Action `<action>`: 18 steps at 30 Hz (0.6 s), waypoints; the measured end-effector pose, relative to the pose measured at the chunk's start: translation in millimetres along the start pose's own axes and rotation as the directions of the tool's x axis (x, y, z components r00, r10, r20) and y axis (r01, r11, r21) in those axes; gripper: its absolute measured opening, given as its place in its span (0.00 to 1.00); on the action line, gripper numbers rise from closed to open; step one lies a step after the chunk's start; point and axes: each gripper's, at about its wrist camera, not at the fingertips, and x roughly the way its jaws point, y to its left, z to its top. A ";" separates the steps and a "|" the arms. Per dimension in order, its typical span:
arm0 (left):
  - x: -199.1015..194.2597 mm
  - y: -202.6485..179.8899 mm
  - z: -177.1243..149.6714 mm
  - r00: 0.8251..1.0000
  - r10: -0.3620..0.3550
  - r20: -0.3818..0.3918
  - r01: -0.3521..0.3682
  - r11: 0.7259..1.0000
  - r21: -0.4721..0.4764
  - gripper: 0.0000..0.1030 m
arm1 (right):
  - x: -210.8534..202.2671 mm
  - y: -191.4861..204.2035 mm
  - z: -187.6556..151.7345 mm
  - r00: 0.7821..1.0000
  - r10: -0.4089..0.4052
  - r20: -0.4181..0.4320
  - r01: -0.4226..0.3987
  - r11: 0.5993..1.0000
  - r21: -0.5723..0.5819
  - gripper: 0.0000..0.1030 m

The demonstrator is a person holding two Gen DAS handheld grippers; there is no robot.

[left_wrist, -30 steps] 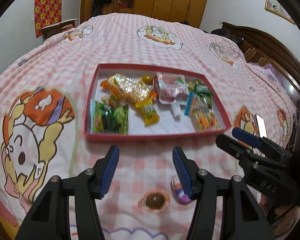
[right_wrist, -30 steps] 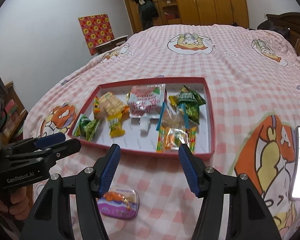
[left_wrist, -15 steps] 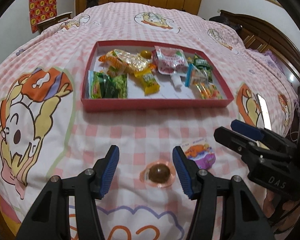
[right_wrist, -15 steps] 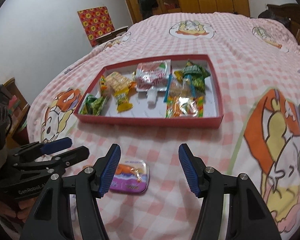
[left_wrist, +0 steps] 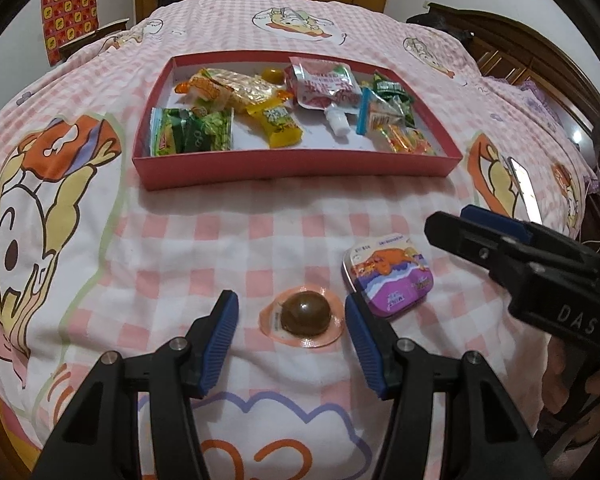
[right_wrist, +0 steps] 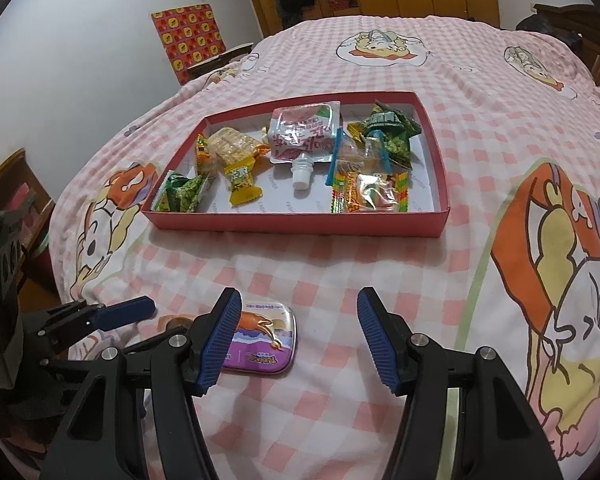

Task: Organize snacks
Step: 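Grasp the brown jelly cup with the left gripper while the right gripper grasps the purple mint tin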

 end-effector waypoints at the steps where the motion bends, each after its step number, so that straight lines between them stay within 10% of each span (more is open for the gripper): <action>1: 0.5 -0.3 -0.4 1.000 -0.003 0.003 0.003 1.000 0.004 0.57 | 0.3 -0.5 -0.3 1.000 0.001 -0.001 -0.001 1.000 0.002 0.60; 18: 1.1 2.9 -0.4 1.000 -0.008 0.030 0.008 1.000 0.009 0.32 | 3.4 -1.6 -4.7 1.000 0.007 -0.016 -0.007 1.000 0.008 0.60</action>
